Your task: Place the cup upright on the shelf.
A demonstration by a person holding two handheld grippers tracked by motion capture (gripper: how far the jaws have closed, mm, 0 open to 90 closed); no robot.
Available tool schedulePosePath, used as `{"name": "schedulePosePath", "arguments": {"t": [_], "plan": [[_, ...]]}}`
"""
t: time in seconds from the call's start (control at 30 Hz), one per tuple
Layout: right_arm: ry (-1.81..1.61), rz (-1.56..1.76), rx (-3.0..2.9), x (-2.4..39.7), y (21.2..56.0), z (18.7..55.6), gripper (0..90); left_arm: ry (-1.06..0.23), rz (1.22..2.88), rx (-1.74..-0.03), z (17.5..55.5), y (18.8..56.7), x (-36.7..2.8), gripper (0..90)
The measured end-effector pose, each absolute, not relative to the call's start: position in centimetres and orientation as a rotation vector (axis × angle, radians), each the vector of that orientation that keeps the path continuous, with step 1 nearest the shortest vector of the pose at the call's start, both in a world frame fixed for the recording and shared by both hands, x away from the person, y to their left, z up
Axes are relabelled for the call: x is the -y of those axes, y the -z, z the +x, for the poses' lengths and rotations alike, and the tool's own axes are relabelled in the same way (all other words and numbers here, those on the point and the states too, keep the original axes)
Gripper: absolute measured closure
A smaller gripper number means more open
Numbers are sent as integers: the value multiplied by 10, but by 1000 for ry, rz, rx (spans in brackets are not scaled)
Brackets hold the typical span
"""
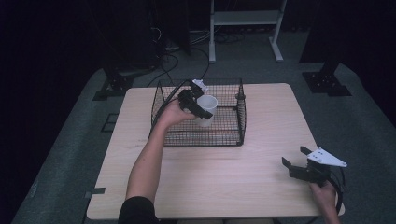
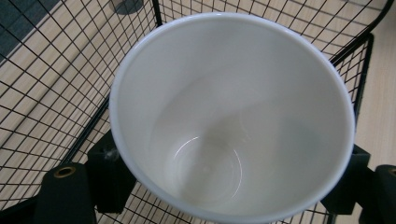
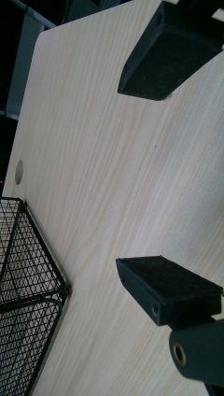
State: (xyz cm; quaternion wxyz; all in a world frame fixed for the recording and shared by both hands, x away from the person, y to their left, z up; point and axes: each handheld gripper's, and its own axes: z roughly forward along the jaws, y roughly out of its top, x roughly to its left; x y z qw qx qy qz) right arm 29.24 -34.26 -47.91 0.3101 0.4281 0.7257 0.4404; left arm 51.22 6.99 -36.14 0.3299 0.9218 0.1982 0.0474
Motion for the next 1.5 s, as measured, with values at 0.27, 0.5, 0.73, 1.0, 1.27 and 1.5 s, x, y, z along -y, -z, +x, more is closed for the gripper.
{"name": "schedulePosePath", "arguments": {"t": [0.27, 0.5, 0.73, 1.0, 1.27, 1.5], "plan": [[-1163, 1129, -1916, 343, 479, 292, 131, -112, 2438, -534, 517, 373, -66, 212], [-1165, 1129, -1916, 343, 479, 292, 131, -102, 2453, -545, 520, 380, -62, 212], [-1166, 1130, -1915, 343, 479, 292, 131, -89, 2466, -562, 524, 386, -60, 212], [-1166, 1128, -1915, 342, 479, 292, 131, -71, 2494, -584, 529, 396, -57, 212], [-1166, 1127, -1915, 342, 479, 292, 131, -53, 2496, -594, 531, 402, -58, 211], [-1168, 1127, -1917, 342, 479, 292, 131, -55, 2489, -604, 526, 403, -66, 210]]}}
